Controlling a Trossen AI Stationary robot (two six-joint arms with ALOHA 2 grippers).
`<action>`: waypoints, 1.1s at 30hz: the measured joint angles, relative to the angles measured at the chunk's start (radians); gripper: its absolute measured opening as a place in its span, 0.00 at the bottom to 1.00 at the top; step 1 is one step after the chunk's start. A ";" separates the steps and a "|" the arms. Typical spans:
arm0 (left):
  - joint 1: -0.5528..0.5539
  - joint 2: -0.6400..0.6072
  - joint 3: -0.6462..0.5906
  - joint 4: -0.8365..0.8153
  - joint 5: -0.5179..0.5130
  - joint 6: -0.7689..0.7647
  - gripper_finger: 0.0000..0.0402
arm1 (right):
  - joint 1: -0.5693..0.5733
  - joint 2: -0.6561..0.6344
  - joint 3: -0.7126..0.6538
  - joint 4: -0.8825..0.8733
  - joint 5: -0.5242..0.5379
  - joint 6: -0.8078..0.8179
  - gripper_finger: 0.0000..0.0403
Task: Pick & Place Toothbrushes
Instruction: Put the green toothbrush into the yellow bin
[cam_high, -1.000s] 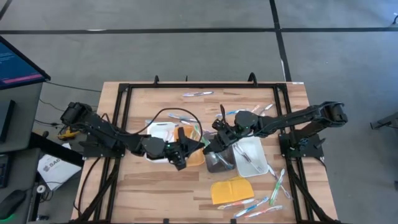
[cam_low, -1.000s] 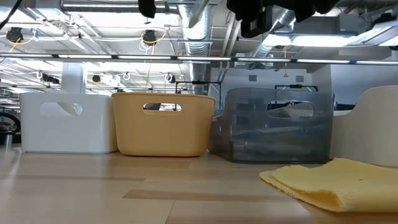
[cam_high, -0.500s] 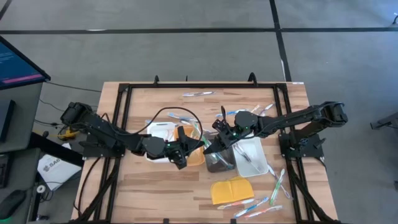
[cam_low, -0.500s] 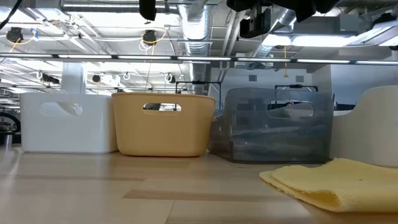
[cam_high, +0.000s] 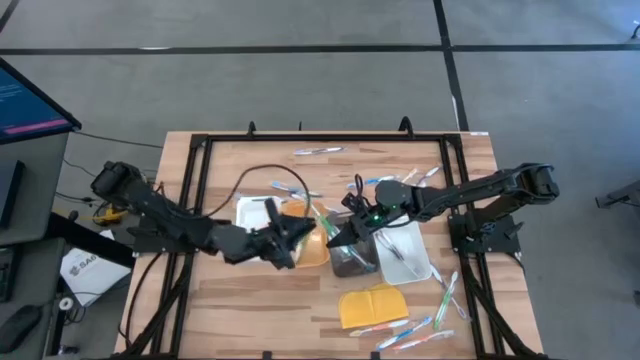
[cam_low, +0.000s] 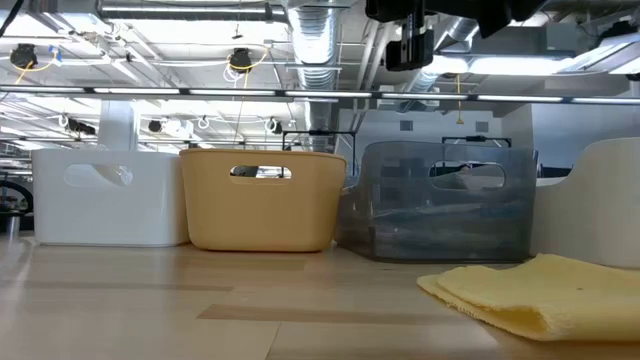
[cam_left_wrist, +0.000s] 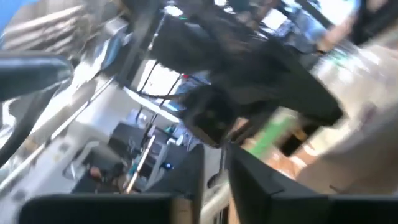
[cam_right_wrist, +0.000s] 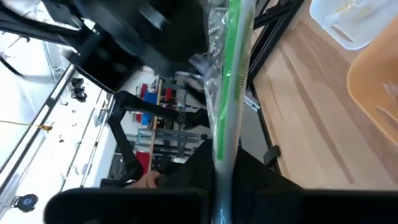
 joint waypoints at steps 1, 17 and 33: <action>-0.006 -0.018 0.000 0.001 -0.023 -0.023 0.20 | -0.001 0.000 0.000 0.000 0.001 -0.006 0.05; -0.089 -0.374 -0.148 -0.006 -0.096 -0.221 0.48 | -0.007 0.000 0.000 -0.053 0.227 -0.256 0.03; -0.054 -0.459 -0.195 -0.003 -0.125 -0.492 0.41 | 0.095 0.006 0.001 -0.237 0.669 -0.124 0.03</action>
